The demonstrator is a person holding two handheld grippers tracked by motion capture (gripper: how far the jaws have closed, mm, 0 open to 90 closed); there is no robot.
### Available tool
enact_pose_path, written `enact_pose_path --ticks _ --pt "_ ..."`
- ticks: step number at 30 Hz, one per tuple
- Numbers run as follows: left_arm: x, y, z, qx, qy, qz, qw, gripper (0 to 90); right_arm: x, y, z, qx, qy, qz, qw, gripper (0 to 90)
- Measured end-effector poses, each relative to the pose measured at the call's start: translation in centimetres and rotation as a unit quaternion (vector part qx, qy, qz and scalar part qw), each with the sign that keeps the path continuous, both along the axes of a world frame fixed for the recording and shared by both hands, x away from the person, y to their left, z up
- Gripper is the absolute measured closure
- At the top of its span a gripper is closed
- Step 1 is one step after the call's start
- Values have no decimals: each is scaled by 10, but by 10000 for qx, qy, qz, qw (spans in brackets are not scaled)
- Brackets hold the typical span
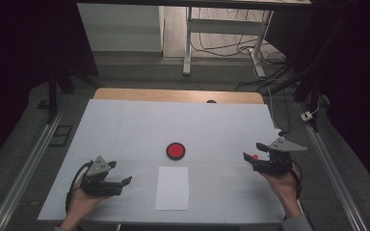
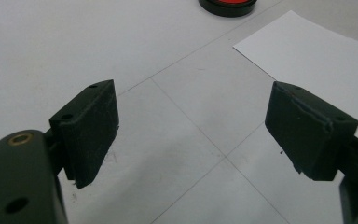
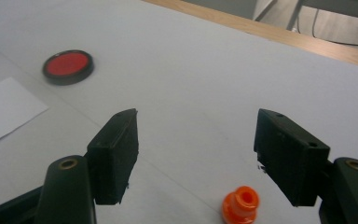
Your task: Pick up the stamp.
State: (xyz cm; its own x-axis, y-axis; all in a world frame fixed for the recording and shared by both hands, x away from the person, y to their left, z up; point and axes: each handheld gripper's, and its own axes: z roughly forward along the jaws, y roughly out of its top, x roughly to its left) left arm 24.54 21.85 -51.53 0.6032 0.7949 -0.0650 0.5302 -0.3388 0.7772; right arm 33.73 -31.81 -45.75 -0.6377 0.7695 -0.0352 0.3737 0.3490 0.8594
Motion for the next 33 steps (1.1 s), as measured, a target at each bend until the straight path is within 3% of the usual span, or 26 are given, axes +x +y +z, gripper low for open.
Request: enact_pose_path --ticks 10,17,28,33 --pt "1 -1 -1 18 28 3 10000 177 22 -15 -5 -96 189 -370 9991 310" --pt "1 0 -1 13 44 11 10000 175 26 -20 -16 -208 400 -474 9979 336" --pt "1 1 -1 2 45 10 10000 174 27 -24 -35 -427 714 -463 9955 417" --pt "1 0 -1 23 66 -15 10000 173 27 -23 -38 -453 743 -416 9953 461"
